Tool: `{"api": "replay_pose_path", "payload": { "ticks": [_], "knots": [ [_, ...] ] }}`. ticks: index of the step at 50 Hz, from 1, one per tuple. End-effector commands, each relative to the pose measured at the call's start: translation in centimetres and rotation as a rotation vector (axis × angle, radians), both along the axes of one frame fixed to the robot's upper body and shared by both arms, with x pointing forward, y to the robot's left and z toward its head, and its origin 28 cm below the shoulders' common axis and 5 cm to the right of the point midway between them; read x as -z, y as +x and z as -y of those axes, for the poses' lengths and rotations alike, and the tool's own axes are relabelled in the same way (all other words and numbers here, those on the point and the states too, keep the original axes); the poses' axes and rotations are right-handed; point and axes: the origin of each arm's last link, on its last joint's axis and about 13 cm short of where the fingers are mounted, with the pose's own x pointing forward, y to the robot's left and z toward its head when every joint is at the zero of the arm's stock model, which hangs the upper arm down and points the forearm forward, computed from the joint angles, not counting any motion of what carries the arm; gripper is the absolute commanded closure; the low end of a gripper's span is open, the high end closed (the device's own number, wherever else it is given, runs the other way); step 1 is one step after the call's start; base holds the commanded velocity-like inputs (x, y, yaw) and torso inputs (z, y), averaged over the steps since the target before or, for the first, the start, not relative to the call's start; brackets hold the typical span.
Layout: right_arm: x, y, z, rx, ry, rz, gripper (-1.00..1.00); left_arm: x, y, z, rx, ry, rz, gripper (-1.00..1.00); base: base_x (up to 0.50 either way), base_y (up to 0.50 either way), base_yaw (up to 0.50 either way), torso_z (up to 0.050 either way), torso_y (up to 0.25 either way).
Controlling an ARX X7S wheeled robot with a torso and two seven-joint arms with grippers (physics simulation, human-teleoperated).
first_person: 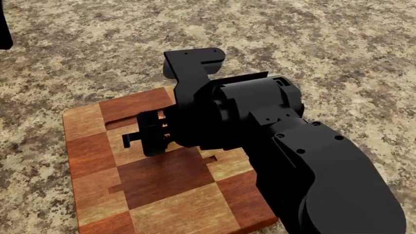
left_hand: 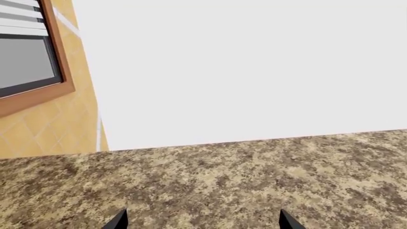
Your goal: Clear the non-vegetable object off the cutting board and place the vegetables onto it.
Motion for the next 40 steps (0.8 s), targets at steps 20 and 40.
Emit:
{"api": "replay_pose_path", "payload": {
  "ticks": [20,40],
  "knots": [
    [-4.2,-0.2,-0.6,-0.024,-0.032,0.078,1.00,-2.0,-1.9,-0.1,0.010,-0.021,0.048,-1.00,0.00,0.00,0.00,0.000,0.000],
    [-7.9,-0.3,0.2,-0.016,-0.050,0.128,1.00,-3.0,-2.9,-0.1,0.016,-0.034,0.070,-1.00,0.00,0.00,0.00,0.000,0.000]
  ]
}}
